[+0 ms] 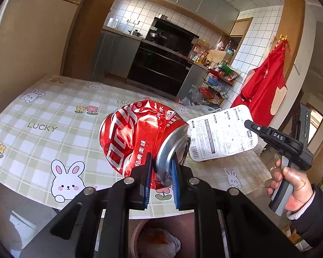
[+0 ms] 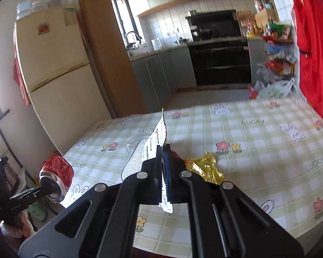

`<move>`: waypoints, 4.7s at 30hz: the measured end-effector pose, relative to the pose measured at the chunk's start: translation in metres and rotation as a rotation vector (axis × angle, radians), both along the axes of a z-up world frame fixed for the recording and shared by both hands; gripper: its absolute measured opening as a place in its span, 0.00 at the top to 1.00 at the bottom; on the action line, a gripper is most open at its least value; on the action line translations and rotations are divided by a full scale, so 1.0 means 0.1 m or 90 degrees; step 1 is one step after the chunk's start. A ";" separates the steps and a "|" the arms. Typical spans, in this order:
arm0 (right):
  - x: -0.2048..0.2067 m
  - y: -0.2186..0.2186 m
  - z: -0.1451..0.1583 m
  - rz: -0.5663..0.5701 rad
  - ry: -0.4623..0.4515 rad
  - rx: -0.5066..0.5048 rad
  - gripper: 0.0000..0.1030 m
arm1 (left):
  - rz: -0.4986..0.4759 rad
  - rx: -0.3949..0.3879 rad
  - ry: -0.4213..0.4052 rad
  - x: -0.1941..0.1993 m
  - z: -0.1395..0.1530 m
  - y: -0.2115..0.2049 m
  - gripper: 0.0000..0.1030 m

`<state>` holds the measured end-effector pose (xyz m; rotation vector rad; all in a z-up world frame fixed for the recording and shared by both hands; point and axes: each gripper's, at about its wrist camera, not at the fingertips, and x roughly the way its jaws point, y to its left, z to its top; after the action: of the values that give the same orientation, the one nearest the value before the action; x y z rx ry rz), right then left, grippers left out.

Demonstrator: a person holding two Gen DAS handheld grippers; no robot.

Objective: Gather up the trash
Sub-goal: 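Lift the red can with the left tool while the right tool grasps the white paper sheet, then carry the paper over the pink bin and open the right tool while the left tool holds the can, then open the left tool to drop the red can into the pink bin, then move both open tools back over the table, then grasp the crumpled gold foil wrapper with the right tool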

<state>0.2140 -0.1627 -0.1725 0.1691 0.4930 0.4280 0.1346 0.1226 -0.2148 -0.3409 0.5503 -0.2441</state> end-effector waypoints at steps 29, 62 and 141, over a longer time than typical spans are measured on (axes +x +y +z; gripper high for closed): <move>-1.68 -0.30 0.63 0.106 0.006 -0.056 0.94 | -0.016 0.015 -0.078 -0.84 0.62 -0.16 0.84; -1.61 -0.21 0.66 -0.001 -0.008 -0.109 0.05 | -0.040 0.019 -0.062 -0.82 0.63 -0.32 0.84; 1.19 0.50 -1.49 0.176 0.158 -0.371 0.17 | -0.007 0.141 0.129 0.95 -0.46 -0.49 0.06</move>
<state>0.3327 -0.1132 -0.3211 -0.4178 0.8698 0.5181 0.2301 0.0738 -0.2610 -0.1481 0.7714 -0.1581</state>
